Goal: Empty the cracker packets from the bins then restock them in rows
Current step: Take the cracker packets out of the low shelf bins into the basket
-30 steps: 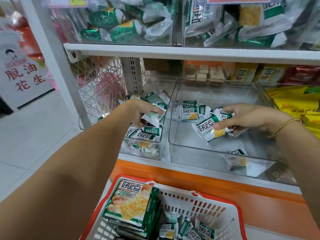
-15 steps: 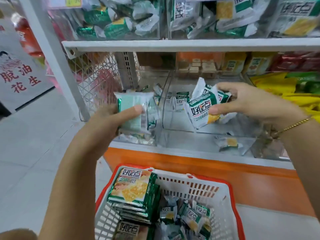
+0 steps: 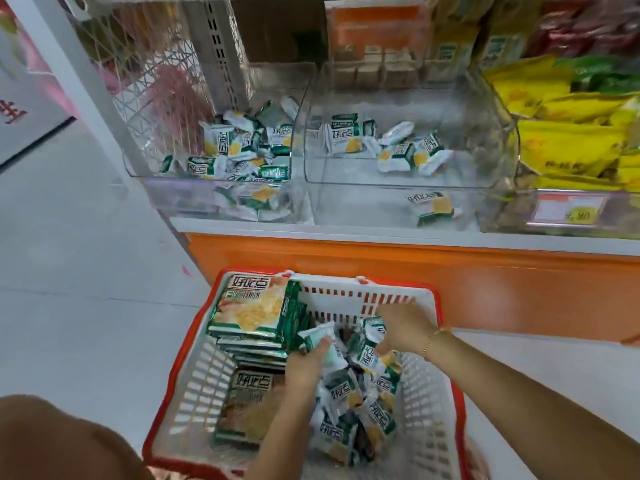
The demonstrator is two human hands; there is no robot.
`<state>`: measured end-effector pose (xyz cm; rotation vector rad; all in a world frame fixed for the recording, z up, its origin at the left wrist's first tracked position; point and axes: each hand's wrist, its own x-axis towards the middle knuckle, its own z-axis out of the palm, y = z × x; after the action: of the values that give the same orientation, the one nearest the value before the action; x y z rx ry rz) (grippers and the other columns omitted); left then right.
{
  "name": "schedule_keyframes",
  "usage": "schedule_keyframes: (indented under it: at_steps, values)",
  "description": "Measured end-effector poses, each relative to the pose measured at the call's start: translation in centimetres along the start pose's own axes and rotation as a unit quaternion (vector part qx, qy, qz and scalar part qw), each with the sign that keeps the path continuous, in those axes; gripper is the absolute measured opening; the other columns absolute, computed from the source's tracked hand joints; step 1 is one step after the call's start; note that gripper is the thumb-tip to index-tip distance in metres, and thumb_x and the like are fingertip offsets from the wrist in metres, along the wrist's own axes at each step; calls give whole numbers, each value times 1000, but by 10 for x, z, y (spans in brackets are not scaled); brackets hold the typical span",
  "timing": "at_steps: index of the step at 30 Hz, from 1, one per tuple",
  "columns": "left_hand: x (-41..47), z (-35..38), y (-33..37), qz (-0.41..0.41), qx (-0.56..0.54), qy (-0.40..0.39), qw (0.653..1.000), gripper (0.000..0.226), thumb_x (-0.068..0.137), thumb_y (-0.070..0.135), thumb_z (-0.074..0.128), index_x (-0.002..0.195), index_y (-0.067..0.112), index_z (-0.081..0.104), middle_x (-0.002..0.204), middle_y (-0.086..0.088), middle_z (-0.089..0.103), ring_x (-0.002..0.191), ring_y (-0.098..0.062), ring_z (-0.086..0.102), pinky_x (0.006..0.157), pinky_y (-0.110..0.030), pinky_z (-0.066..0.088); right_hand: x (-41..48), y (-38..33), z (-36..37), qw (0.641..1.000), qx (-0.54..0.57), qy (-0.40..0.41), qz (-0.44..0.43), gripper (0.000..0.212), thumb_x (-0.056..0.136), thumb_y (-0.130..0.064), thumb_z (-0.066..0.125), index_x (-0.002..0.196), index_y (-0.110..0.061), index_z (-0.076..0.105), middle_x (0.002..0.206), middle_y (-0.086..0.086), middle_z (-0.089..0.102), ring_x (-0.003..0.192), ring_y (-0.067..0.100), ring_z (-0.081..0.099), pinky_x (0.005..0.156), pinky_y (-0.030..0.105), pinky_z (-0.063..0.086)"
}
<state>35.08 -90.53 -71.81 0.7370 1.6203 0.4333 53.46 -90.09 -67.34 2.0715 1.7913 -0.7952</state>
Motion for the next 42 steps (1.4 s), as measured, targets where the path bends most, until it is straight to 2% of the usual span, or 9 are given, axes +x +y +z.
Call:
schedule_keyframes:
  at_steps: [7, 11, 14, 17, 21, 26, 32, 36, 42]
  values:
    - [33, 28, -24, -98, -48, -4, 994, 80, 80, 37, 73, 140, -3, 38, 137, -20, 49, 119, -36, 52, 101, -43, 44, 18, 14, 46, 994, 73, -81, 22, 96, 78, -40, 76, 152, -11, 23, 149, 10, 40, 133, 27, 44, 108, 34, 40]
    - [27, 23, -9, -73, 93, -44, 992, 58, 86, 25, 67, 129, -7, 46, 99, -14, 60, 84, -24, 59, 70, -30, 49, 21, 6, 40, 996, 0, -88, -15, 84, 80, -28, 77, 147, -13, 29, 145, 11, 44, 129, 28, 47, 105, 37, 42]
    - [7, 3, 27, 0, 283, -89, 955, 31, 88, 23, 63, 106, -2, 58, 88, -8, 58, 64, -15, 46, 62, -29, 37, 15, -6, -7, 991, -63, -100, -58, 62, 85, -30, 71, 138, -12, 43, 130, 9, 56, 112, 24, 57, 86, 31, 48]
    - [-14, -26, 74, 97, 343, -145, 923, 30, 87, 31, 65, 66, 11, 56, 66, -5, 55, 52, -15, 47, 61, -31, 43, -14, -25, -78, 983, -108, -92, -120, 30, 93, -39, 58, 90, -10, 60, 81, 1, 60, 66, 12, 50, 56, 23, 36]
    - [-61, -56, 146, 333, 225, -97, 910, 25, 86, 33, 67, 69, 17, 61, 68, -1, 64, 66, -15, 60, 75, -35, 52, -79, -46, -178, 978, -10, 67, -198, 39, 88, -45, 61, 62, -19, 46, 61, -5, 46, 56, 10, 41, 56, 26, 35]
    - [-90, -64, 203, 525, 154, 69, 834, 16, 88, 34, 64, 86, 20, 58, 82, 8, 61, 74, 3, 55, 65, -13, 44, -74, -26, -253, 960, 58, 233, -142, 27, 84, -41, 69, 80, -15, 62, 73, 1, 64, 61, 10, 52, 53, 26, 36]
    - [-75, -44, 203, 553, 212, 108, 799, 39, 89, 25, 63, 126, 13, 56, 103, 2, 58, 89, -12, 54, 79, -31, 49, -22, 30, -236, 997, -46, 35, 56, 60, 75, -45, 76, 121, -9, 62, 122, 17, 61, 107, 33, 58, 99, 42, 46]
    - [-71, -55, 210, 595, 232, 167, 752, 25, 90, 20, 60, 114, 16, 64, 94, 6, 56, 87, -10, 49, 75, -26, 41, -16, 28, -238, 997, -3, -39, 72, 64, 74, -40, 80, 122, -5, 57, 112, 10, 57, 84, 21, 48, 57, 25, 49]
    - [-65, -61, 231, 607, 240, 150, 743, 18, 90, 17, 59, 108, 18, 64, 104, 6, 58, 98, -8, 53, 80, -21, 37, 0, 32, -247, 990, -89, -48, 95, 58, 60, -62, 80, 81, -14, 55, 73, -2, 52, 64, 17, 49, 62, 28, 46]
